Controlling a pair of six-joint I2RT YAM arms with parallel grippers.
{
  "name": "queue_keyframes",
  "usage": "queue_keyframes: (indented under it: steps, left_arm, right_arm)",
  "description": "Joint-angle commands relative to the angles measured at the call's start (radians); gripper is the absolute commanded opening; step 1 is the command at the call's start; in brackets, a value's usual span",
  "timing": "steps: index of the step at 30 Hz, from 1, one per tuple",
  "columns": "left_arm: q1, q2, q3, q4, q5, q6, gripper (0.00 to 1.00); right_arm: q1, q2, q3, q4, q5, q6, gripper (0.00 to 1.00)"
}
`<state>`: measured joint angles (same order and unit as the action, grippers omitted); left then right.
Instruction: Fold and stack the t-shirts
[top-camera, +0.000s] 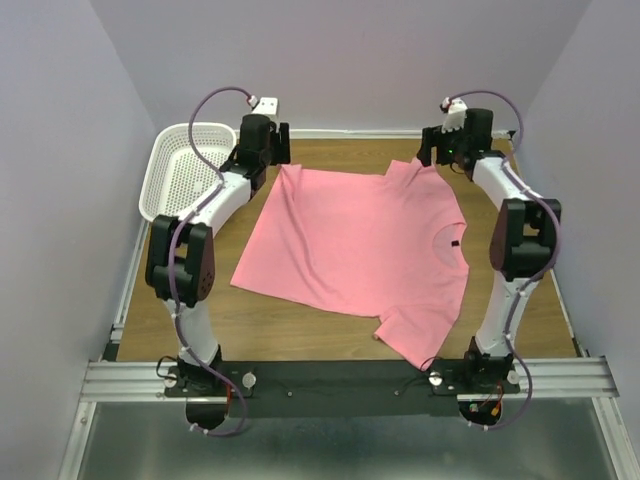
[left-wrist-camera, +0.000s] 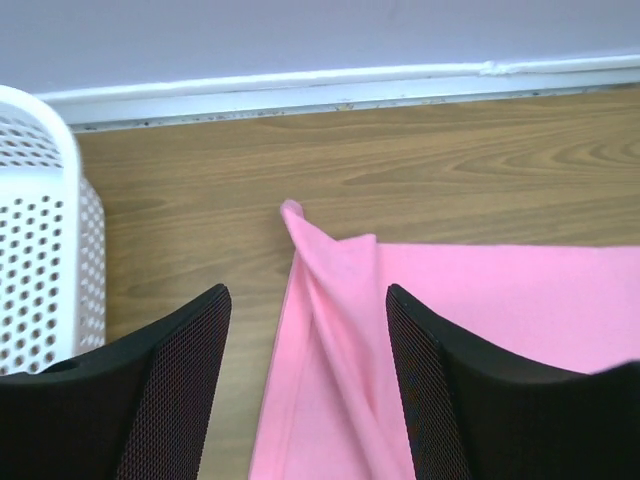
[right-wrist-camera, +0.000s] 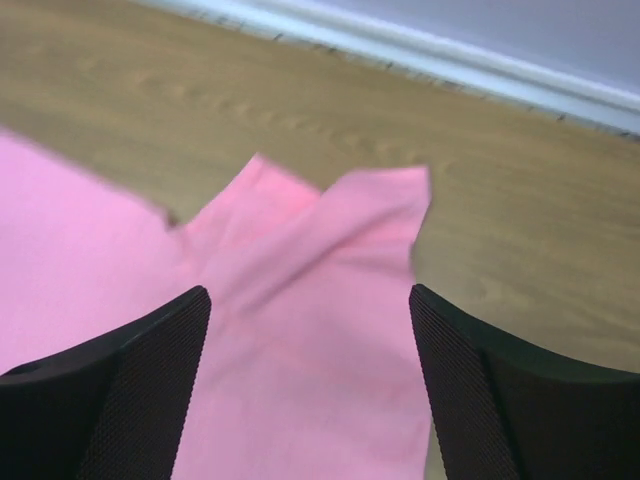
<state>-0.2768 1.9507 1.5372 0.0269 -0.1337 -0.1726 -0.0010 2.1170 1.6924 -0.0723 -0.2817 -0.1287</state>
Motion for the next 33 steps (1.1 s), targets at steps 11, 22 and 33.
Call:
queue_keyframes:
  steps: [11, 22, 33]
  left_arm:
    - [0.005, -1.166, -1.066, 0.088, 0.297, -0.434, 0.8]
    - [-0.17, -1.196, -1.164, -0.142, 0.057, -0.749, 0.8]
    - [-0.225, -0.88, -1.097, -0.177, -0.07, -0.804, 0.74]
  right_arm:
    - [-0.136, -0.615, -0.773, -0.533, -0.05, -0.489, 0.87]
    - [-0.139, -0.615, -0.904, -0.546, 0.022, -0.489, 0.82]
    - [-0.186, -0.606, -0.924, -0.544, 0.149, -0.548, 0.17]
